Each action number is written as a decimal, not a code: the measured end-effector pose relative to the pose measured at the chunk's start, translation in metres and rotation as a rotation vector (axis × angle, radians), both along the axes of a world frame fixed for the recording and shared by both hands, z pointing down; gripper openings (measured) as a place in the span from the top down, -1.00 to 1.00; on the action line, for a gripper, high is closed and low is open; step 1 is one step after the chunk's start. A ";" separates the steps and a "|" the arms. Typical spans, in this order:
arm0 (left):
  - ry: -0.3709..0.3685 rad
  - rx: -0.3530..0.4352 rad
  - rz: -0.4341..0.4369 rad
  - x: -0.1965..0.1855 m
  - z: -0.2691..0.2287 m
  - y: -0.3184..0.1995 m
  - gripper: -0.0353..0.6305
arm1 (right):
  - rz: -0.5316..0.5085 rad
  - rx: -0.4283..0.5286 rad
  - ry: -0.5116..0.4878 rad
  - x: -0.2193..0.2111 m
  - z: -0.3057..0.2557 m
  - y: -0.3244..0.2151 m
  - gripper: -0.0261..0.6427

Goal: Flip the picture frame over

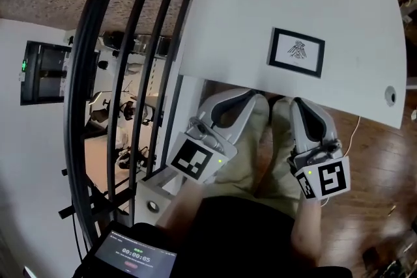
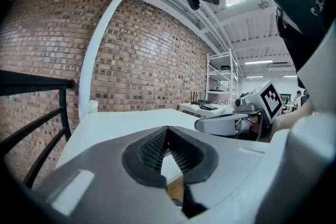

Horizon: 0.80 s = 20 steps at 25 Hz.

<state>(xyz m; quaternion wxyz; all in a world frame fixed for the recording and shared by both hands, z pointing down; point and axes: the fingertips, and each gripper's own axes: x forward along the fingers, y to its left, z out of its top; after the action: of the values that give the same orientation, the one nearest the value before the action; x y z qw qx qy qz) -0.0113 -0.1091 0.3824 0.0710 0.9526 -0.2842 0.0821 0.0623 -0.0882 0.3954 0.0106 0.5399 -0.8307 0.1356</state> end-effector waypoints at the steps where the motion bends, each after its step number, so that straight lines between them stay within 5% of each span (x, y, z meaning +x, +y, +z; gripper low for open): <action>1: 0.002 -0.005 0.004 0.003 0.002 -0.002 0.85 | 0.010 -0.005 0.000 0.004 0.003 0.000 0.94; 20: -0.043 -0.181 0.074 0.049 0.082 -0.042 0.84 | 0.133 -0.160 0.095 0.065 0.078 -0.023 0.94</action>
<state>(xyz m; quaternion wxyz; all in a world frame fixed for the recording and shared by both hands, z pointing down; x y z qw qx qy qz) 0.0377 -0.1506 0.4644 0.1474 0.9502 -0.2417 0.1305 0.1275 -0.1117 0.4736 0.0842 0.5970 -0.7781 0.1761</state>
